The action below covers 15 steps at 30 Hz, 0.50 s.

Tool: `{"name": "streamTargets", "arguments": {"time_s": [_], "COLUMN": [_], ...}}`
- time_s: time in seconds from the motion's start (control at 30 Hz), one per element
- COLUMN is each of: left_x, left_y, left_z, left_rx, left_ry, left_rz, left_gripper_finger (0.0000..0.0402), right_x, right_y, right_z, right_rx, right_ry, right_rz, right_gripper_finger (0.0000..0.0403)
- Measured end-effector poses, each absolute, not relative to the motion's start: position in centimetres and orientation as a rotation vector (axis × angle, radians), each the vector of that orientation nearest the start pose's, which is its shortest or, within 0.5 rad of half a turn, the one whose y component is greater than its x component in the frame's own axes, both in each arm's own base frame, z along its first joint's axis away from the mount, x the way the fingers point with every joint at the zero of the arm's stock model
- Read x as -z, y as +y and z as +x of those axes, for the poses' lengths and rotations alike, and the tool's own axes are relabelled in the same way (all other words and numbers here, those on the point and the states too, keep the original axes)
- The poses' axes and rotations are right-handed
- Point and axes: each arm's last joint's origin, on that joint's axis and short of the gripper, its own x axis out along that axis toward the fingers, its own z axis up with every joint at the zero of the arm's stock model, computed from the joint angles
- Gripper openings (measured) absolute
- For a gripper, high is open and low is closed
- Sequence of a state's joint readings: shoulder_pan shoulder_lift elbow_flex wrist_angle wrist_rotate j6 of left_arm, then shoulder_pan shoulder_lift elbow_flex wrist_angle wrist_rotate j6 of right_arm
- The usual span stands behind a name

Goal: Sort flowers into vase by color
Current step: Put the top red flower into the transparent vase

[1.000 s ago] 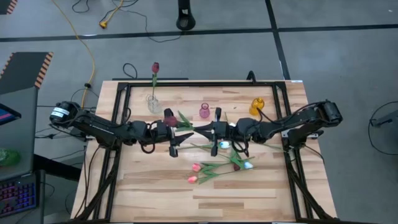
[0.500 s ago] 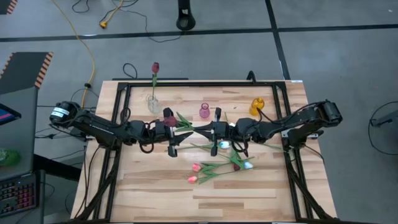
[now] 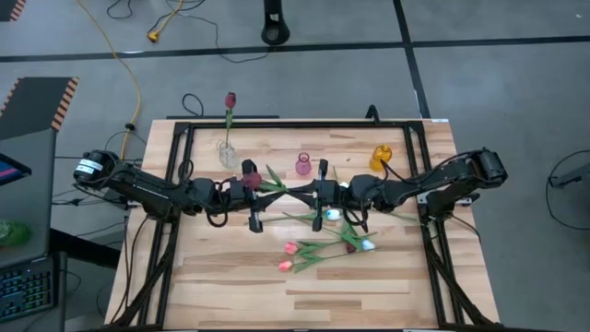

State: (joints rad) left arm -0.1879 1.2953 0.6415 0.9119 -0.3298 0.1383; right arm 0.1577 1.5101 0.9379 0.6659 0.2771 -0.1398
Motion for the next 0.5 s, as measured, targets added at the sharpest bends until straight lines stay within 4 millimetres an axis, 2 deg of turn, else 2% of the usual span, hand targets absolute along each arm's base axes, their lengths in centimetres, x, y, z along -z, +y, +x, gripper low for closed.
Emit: {"name": "streamTargets", "arguments": {"time_s": [0.13, 0.4, 0.5], "left_x": [-28.04, -28.04, -28.04], "left_y": [-4.14, -4.14, -4.15], "left_z": [26.81, 26.81, 26.81], "left_rx": [-0.159, -0.162, -0.162], "left_ry": [-0.239, -0.237, -0.236], "left_rz": [0.079, 0.097, 0.097], "left_gripper_finger": [0.0006, 0.0003, 0.0002], "right_x": [-29.37, -29.39, -29.38], "right_y": [4.52, 4.52, 4.51], "right_z": [33.47, 33.46, 33.46], "right_rx": [0.125, 0.126, 0.125], "right_ry": [-0.083, -0.083, -0.084], "right_rz": [-0.120, -0.119, -0.113], "right_gripper_finger": [0.0036, 0.0037, 0.0053]}}
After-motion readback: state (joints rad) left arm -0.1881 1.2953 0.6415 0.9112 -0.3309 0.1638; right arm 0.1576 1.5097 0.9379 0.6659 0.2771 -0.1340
